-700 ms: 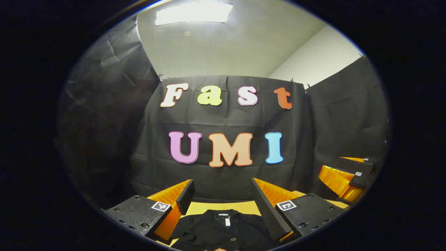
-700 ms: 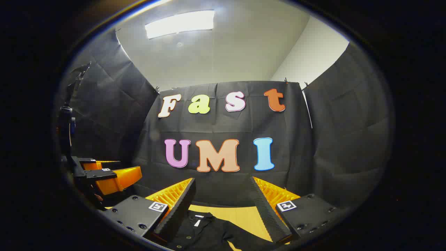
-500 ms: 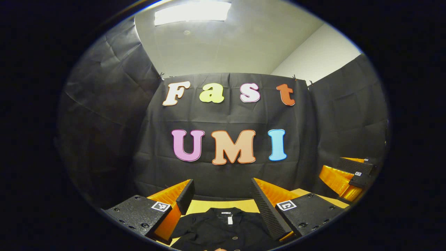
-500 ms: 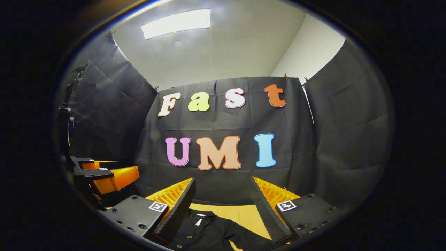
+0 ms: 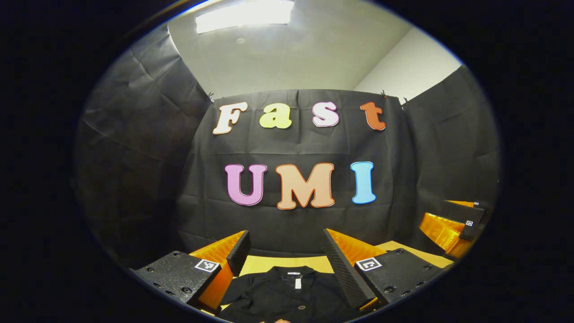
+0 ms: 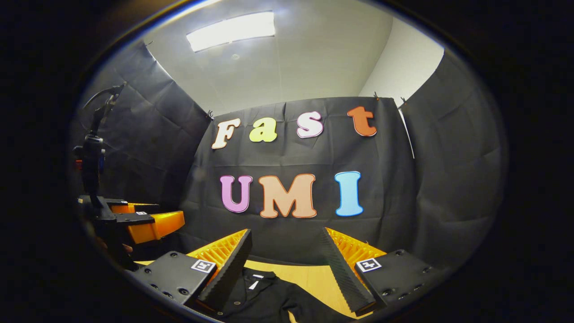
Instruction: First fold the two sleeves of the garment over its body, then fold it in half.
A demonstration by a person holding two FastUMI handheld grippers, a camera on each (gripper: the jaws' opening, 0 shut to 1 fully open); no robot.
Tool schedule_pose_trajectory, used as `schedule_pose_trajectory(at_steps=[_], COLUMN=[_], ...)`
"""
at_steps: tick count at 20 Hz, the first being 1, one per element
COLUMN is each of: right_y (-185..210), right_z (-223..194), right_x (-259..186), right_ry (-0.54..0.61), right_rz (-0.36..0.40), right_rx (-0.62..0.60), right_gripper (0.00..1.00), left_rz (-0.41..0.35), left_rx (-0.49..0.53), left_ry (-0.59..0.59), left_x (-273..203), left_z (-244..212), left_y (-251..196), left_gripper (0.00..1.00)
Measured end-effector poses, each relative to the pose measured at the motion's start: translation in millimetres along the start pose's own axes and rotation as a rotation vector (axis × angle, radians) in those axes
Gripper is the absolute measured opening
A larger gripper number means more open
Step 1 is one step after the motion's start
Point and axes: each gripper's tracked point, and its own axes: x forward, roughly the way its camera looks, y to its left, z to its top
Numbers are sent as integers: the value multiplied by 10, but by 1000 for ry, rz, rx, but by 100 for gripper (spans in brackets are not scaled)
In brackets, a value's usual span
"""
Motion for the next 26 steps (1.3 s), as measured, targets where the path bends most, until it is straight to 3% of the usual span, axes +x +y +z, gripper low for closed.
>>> schedule_pose_trajectory(at_steps=[8,26], right_y=[196,687], right_z=[49,-173], right_x=[208,305], right_ry=[-14,37], right_rz=[-48,17], right_rx=[18,-19], right_gripper=[97,97], left_rz=[-21,44], left_rx=[11,30], left_ry=[-29,14], left_x=[139,34], left_z=[26,-181], left_y=[276,782], left_gripper=[95,95])
